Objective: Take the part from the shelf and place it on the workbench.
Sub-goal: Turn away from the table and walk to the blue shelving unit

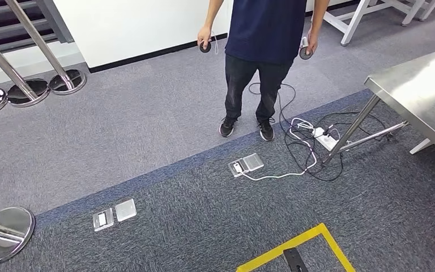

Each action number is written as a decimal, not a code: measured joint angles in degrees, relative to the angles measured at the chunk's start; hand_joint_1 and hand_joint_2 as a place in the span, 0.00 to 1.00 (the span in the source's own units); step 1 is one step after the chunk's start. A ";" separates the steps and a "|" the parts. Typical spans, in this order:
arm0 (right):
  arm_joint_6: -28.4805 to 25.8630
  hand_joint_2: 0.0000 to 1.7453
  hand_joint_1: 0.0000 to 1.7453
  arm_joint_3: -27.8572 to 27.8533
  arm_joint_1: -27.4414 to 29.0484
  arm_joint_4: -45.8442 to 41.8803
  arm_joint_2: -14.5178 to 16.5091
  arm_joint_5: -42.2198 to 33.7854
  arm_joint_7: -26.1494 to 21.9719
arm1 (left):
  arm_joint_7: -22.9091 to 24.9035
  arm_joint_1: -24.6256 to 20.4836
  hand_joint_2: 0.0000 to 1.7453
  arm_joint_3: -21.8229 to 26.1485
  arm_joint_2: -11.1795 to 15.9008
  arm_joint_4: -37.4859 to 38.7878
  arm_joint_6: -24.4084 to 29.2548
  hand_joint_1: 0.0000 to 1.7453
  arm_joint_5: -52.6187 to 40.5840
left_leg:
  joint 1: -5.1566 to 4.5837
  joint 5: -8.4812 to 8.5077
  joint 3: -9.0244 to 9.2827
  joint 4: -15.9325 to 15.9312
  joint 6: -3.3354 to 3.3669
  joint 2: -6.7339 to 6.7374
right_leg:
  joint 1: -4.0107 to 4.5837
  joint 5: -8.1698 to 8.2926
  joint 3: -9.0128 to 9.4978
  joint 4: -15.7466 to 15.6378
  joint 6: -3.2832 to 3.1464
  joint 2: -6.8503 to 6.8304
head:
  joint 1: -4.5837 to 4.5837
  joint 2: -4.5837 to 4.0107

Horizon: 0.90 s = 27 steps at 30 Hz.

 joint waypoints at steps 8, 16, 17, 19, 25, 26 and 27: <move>-0.21 1.00 0.00 1.19 0.32 0.00 -0.63 -0.84 0.83 | -0.10 0.56 0.00 0.00 0.11 -0.01 -0.14 0.00 -0.01 | 0.33 1.31 0.33 -1.33 1.29 -3.55 | -0.30 -9.54 -9.55 20.57 0.87 3.42 | 1.65 0.00; -0.38 1.00 0.00 1.89 0.66 0.00 -1.08 -0.90 0.76 | -0.21 0.33 0.00 0.00 0.13 -0.09 -0.08 0.00 0.02 | 0.73 0.50 -0.05 -0.10 -0.70 -7.29 | -0.85 0.48 -1.11 0.73 -0.08 8.37 | 1.94 0.00; -0.39 1.00 0.00 2.02 0.61 0.00 -1.10 -0.89 0.77 | -0.23 0.40 0.00 0.00 0.14 -0.09 -0.04 0.00 0.02 | 0.86 0.13 -0.30 0.36 -0.91 -7.07 | -0.75 0.65 -0.98 0.41 -0.43 7.83 | 1.66 0.00; -0.39 1.00 0.00 2.23 0.43 0.00 -1.23 -0.90 0.87 | -0.25 0.50 0.00 -0.01 0.14 -0.14 0.02 0.00 -0.04 | 0.94 -2.88 -2.68 5.44 -1.36 -5.44 | -0.70 1.12 -0.62 -0.54 -1.18 6.54 | 0.97 0.00; -0.33 1.00 0.00 2.54 0.36 0.01 -1.42 -1.64 1.91 | -0.25 0.69 0.00 -0.25 0.11 -0.20 -0.18 0.00 -0.59 | 0.99 -6.53 -8.35 17.35 -1.53 -3.52 | -0.51 1.13 -0.08 -1.15 -1.32 2.78 | -0.08 -0.01; -0.33 1.00 0.00 2.56 0.30 0.00 -1.42 -1.68 1.95 | -0.25 0.65 0.00 -0.32 0.11 -0.20 -0.21 0.00 -0.62 | 0.93 -4.41 -5.88 12.63 -1.30 -2.70 | -0.53 1.04 0.09 -1.15 -1.19 2.35 | -0.14 0.00; -0.33 1.00 0.00 2.57 0.27 0.00 -1.42 -1.71 1.97 | -0.25 0.54 0.00 -0.38 0.11 -0.20 -0.22 0.00 -0.63 | 0.75 -2.66 -3.36 7.85 -1.06 -1.39 | -0.47 0.90 0.27 -1.11 -0.96 1.99 | -0.21 0.00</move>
